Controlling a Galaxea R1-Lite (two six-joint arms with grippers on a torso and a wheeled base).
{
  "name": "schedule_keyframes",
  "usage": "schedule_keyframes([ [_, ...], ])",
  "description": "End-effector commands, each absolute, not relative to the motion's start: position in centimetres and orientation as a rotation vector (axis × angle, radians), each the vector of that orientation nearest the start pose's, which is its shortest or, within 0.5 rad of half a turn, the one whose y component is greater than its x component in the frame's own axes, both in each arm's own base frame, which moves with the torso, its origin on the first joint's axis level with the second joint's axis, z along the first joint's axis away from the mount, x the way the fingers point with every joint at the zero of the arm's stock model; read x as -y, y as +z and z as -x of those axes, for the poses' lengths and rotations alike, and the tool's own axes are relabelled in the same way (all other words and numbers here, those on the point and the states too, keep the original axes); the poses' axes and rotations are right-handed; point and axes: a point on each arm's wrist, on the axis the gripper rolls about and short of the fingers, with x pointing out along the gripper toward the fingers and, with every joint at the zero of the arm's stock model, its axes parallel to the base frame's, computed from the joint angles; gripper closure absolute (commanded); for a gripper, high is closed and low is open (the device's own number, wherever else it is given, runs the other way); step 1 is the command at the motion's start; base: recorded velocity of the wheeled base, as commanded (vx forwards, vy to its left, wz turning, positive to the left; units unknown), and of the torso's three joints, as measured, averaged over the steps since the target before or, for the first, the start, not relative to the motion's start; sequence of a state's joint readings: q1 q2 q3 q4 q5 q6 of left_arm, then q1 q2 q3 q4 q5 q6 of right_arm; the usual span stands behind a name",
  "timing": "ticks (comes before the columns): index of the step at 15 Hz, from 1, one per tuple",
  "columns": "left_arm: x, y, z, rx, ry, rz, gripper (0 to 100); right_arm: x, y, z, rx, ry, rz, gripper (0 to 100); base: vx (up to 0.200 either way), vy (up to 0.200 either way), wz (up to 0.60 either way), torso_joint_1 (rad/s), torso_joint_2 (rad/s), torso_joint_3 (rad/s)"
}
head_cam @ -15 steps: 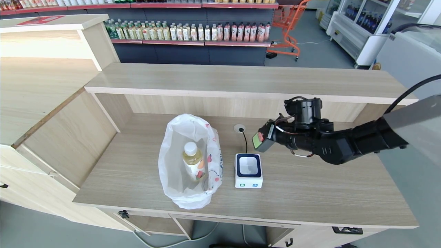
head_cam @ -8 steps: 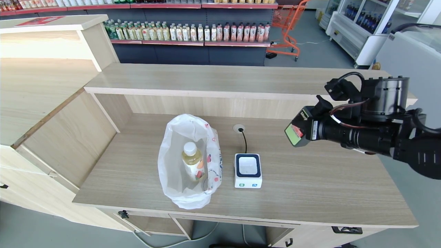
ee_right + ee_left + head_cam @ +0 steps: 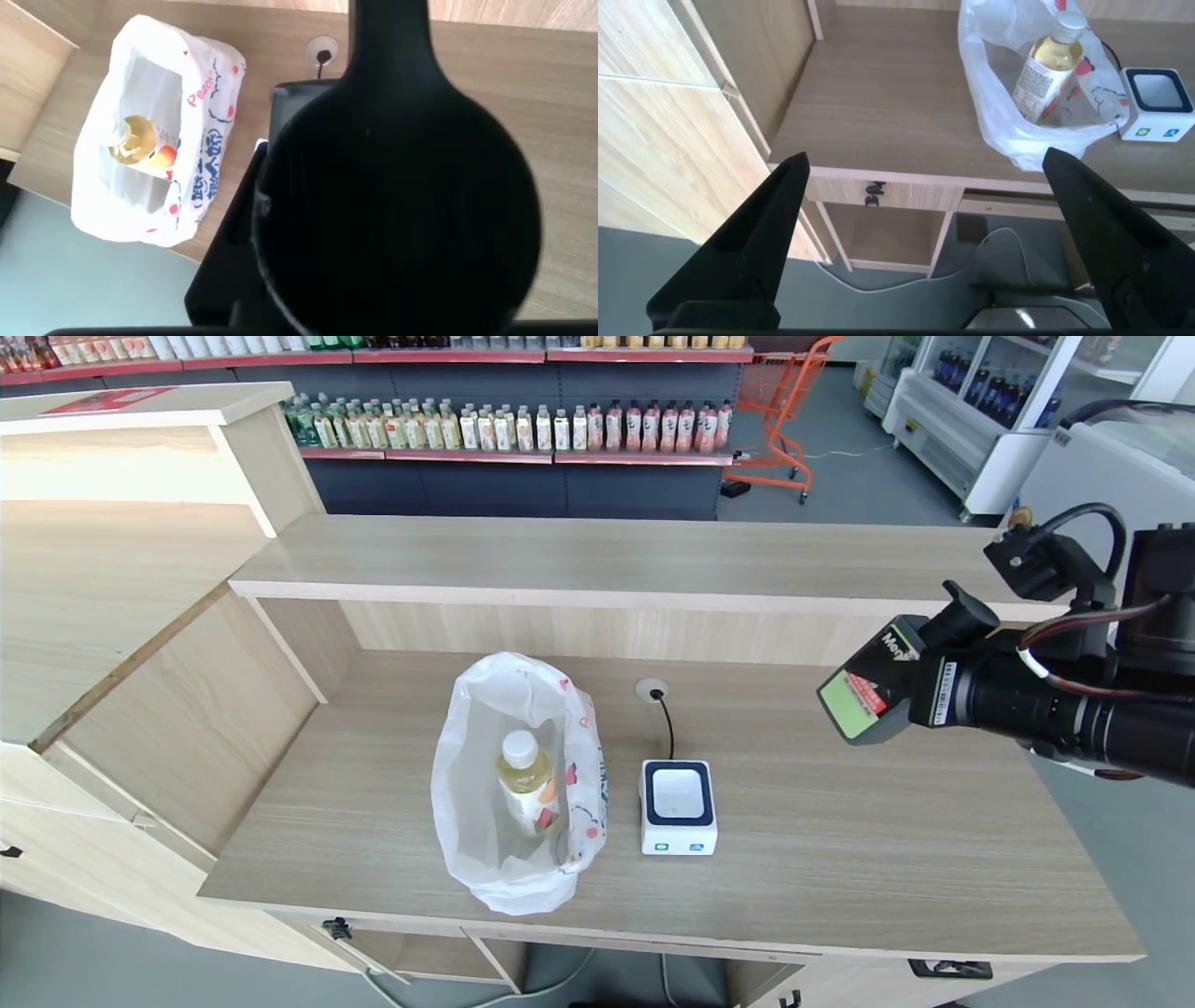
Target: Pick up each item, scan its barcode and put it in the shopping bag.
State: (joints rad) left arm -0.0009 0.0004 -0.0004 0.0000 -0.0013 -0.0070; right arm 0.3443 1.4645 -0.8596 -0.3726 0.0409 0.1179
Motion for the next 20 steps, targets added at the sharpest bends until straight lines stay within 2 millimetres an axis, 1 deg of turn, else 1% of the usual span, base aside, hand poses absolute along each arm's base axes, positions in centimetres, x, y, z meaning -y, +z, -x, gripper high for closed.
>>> schedule_keyframes([
  [1, 0.0, 7.5, 2.3, 0.0, -0.002, 0.006, 0, -8.6, 24.4, -23.3, -0.234, 0.389, -0.099, 100, 0.0, 0.2, 0.0, 0.017, 0.01, 0.002],
  [4, 0.0, 7.5, 2.3, 0.0, -0.003, 0.008, 0, -8.5, 24.1, -23.2, -0.252, 0.387, -0.147, 100, 0.0, 0.2, 0.0, 0.004, 0.01, 0.002],
  [8, 0.0, 7.5, 2.3, 0.0, -0.003, 0.008, 0, -8.5, 23.4, -23.8, -0.31, 0.392, -0.163, 100, 0.0, 0.0, 0.0, 0.0, 0.0, 0.0],
  [9, 0.0, 7.5, 2.3, 0.0, -0.003, 0.008, 0, -8.7, 23.0, -24.4, -0.327, 0.399, -0.162, 100, 0.0, 0.0, 0.0, 0.0, 0.0, 0.0],
  [13, 0.0, 7.5, 2.3, 0.0, -0.003, 0.008, 0, -9.9, 22.9, -27.3, -0.333, 0.406, -0.161, 100, 0.0, 0.0, 0.0, 0.0, 0.0, 0.0],
  [14, 0.0, 7.5, 2.3, 0.0, -0.002, 0.008, 0, -11.4, 22.5, -29.6, -0.338, 0.423, -0.152, 100, 0.0, 0.0, 0.0, 0.0, 0.0, 0.0],
  [17, 0.0, 7.5, 2.3, 0.0, -0.002, 0.008, 0, -14.1, 21.0, -34.7, -0.331, 0.453, -0.131, 100, 0.0, 0.0, 0.0, 0.0, 0.0, 0.0],
  [18, 0.0, 7.5, 2.3, 0.0, -0.002, 0.008, 0, -14.1, 21.0, -34.7, -0.331, 0.453, -0.131, 100, 0.0, 0.0, 0.0, 0.0, 0.0, 0.0],
  [19, 0.0, 7.5, 2.3, 0.0, -0.002, 0.008, 0, -15.8, 19.6, -37.5, -0.328, 0.51, -0.112, 100, 0.0, 0.0, 0.0, 0.0, 0.0, 0.0],
  [20, 0.0, 7.5, 2.3, 0.0, -0.003, 0.008, 0, -17.7, 18.8, -38.7, -0.326, 0.572, -0.109, 100, 0.0, 0.0, 0.0, 0.0, 0.0, 0.0],
])
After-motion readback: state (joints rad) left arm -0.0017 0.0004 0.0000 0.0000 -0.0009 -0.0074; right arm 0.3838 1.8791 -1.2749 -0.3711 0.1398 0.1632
